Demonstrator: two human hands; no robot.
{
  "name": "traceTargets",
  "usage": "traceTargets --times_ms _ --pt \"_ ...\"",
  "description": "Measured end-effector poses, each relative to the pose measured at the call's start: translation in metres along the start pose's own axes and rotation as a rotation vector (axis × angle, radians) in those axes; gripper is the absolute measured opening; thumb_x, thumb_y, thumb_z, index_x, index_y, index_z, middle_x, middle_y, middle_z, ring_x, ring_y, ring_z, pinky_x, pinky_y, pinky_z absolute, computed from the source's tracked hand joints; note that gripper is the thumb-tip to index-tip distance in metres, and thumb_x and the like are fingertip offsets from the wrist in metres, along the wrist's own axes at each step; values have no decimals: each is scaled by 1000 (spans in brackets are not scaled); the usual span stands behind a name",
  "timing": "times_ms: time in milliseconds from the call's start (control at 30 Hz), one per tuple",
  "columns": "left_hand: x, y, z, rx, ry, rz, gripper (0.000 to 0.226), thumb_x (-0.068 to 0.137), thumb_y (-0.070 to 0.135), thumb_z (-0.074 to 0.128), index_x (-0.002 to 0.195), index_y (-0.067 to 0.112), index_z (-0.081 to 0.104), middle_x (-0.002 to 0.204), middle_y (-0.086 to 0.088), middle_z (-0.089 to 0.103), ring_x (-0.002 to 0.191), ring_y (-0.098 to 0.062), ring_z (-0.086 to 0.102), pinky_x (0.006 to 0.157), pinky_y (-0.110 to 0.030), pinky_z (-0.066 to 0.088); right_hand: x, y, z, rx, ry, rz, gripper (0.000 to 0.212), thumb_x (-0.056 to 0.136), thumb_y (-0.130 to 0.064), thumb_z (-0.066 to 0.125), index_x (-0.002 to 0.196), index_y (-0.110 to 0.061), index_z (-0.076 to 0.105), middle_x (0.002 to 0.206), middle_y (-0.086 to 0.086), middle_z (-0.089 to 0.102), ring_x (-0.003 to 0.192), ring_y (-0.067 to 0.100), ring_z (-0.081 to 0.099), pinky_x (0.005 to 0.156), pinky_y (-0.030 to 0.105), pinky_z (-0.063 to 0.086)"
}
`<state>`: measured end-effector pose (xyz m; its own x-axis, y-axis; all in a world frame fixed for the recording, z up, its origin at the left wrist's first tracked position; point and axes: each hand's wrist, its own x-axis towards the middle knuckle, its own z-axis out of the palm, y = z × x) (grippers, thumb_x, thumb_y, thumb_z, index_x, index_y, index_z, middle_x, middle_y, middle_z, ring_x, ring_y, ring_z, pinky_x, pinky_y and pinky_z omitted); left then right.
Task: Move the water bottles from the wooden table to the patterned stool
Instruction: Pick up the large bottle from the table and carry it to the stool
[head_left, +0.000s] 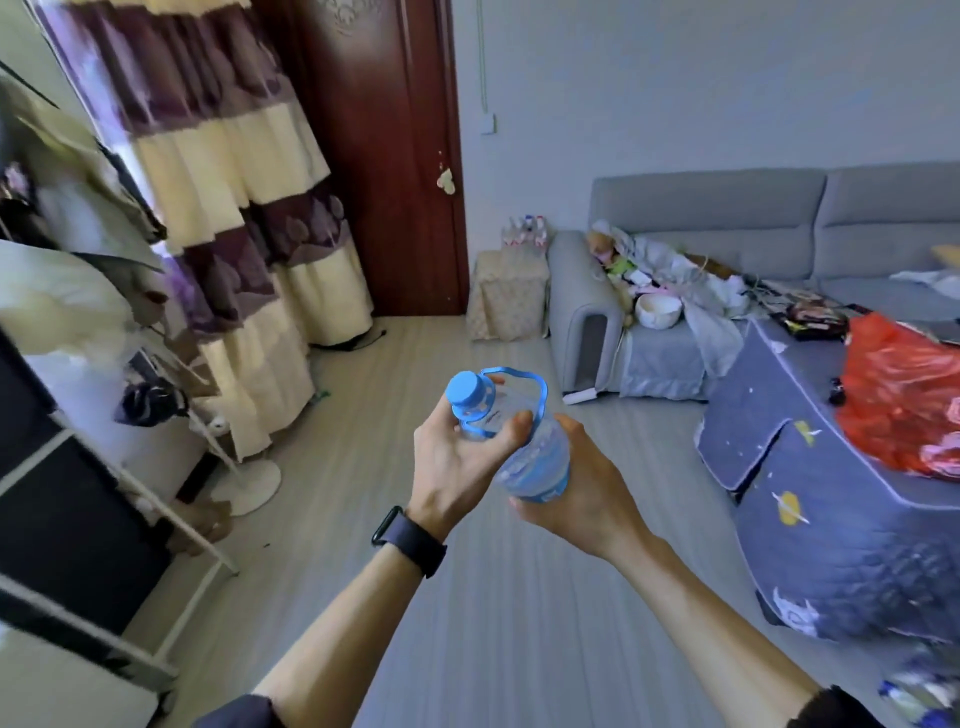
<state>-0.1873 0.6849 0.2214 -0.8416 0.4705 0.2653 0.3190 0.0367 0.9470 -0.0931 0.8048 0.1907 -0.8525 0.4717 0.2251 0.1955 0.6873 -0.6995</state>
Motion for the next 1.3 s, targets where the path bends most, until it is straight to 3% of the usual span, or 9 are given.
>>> traceTargets --times_ms 100,300,567,700,767,900,1067,1167,1300 --pt "59 -12 18 -7 -34 -6 36 66 48 75 100 37 68 95 15 72 95 -6 67 85 -33 56 56 20 -1 -27 13 32 25 65 -33 64 86 -31 50 76 -10 63 64 10 60 53 37 56" --pt "183 -58 69 25 -81 -3 43 66 55 75 98 27 70 98 16 72 95 -3 67 87 -34 56 174 83 3 -15 15 50 31 64 -34 65 92 -28 53 80 -9 64 66 12 60 53 38 55" --pt "351 -102 141 101 -91 -65 35 71 48 79 98 29 67 94 12 72 92 -5 68 86 -37 57 346 172 2 101 -61 19 44 62 -36 80 93 -38 50 86 -12 64 77 5 64 60 37 57" --pt "425 -124 159 110 -76 -103 30 73 44 79 96 29 67 91 10 72 89 -9 69 84 -39 57 422 226 7 332 -191 96 86 58 -32 95 125 -39 42 113 -19 65 101 -1 64 81 28 54" --pt "468 -143 163 101 -114 -132 34 71 47 78 97 27 68 94 9 73 92 -12 69 86 -43 57 462 253 14 382 -282 139 96 55 -29 98 133 -38 41 118 -18 65 107 1 64 88 29 53" --pt "559 -191 168 111 -259 -165 39 70 50 79 102 31 69 102 9 73 99 -13 69 93 -47 54 547 284 43 343 -306 217 81 50 -39 97 117 -42 52 106 -19 70 96 0 67 86 35 57" --pt "690 -233 163 110 -505 -242 50 73 42 85 116 33 61 111 9 71 103 -9 68 98 -41 53 659 305 95 289 -183 281 77 50 -50 92 114 -39 50 101 -19 70 90 -3 67 78 28 56" --pt "769 -246 154 76 -469 -274 66 71 46 86 127 33 54 119 9 65 100 -5 68 94 -34 55 730 306 113 277 -121 325 71 55 -44 94 109 -37 49 95 -20 69 86 -9 64 71 15 49" --pt "859 -260 156 539 -315 -32 56 75 74 65 119 43 51 108 14 57 88 -3 61 82 -28 51 819 312 131 226 -82 360 66 56 -48 90 104 -38 46 91 -21 67 79 -8 63 66 17 47"
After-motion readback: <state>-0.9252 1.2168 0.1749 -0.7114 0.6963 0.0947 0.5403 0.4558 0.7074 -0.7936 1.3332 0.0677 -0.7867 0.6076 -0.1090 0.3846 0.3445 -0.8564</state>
